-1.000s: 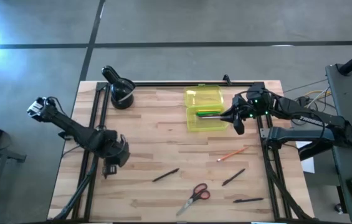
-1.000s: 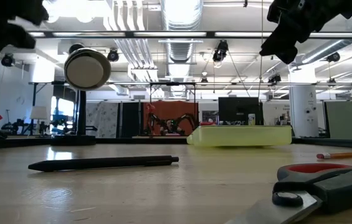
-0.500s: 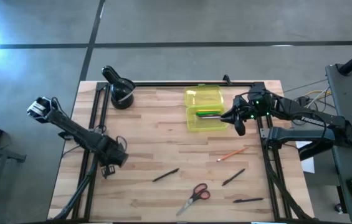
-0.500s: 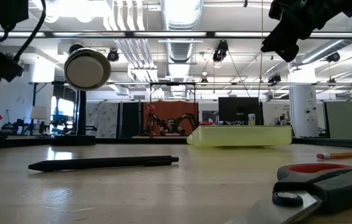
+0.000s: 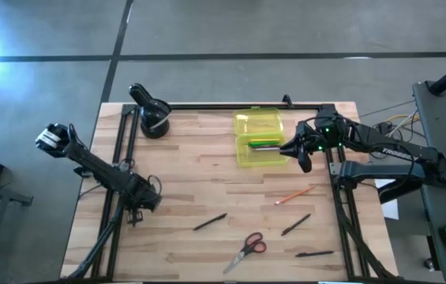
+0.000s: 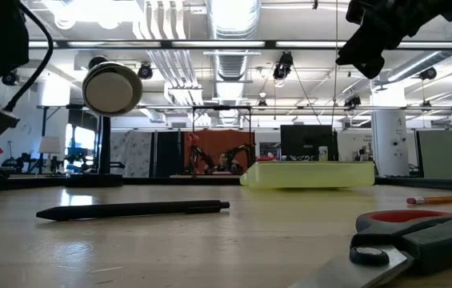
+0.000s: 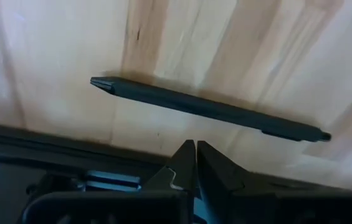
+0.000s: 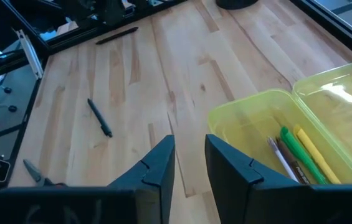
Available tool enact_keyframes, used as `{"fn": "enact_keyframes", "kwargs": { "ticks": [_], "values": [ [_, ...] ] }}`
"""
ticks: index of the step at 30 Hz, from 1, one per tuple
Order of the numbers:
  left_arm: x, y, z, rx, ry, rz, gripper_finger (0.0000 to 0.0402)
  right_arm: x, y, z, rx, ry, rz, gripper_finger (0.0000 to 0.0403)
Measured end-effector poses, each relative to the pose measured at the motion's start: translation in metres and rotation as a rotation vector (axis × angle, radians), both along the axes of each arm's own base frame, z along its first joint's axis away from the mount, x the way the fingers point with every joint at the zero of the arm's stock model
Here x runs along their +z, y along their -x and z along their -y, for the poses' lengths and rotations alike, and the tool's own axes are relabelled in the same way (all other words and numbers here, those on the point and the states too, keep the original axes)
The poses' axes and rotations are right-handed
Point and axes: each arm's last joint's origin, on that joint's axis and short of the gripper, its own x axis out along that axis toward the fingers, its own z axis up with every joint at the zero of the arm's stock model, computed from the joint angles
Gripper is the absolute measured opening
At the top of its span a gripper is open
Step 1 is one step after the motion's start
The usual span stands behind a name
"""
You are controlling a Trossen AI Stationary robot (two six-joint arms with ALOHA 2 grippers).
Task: Pick & place school supplies into a supply box
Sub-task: Put the black pen into the supply box
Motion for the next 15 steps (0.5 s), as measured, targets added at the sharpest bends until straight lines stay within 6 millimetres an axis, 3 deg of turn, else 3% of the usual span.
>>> {"fn": "enact_keyframes", "kwargs": {
  "ticks": [15],
  "values": [
    [-0.025, -0.019, 0.012, -0.010, 0.044, -0.027, 0.0000, 0.000, 0.000, 0.000, -0.001, -0.002, -0.001, 0.0073]
  ]
}}
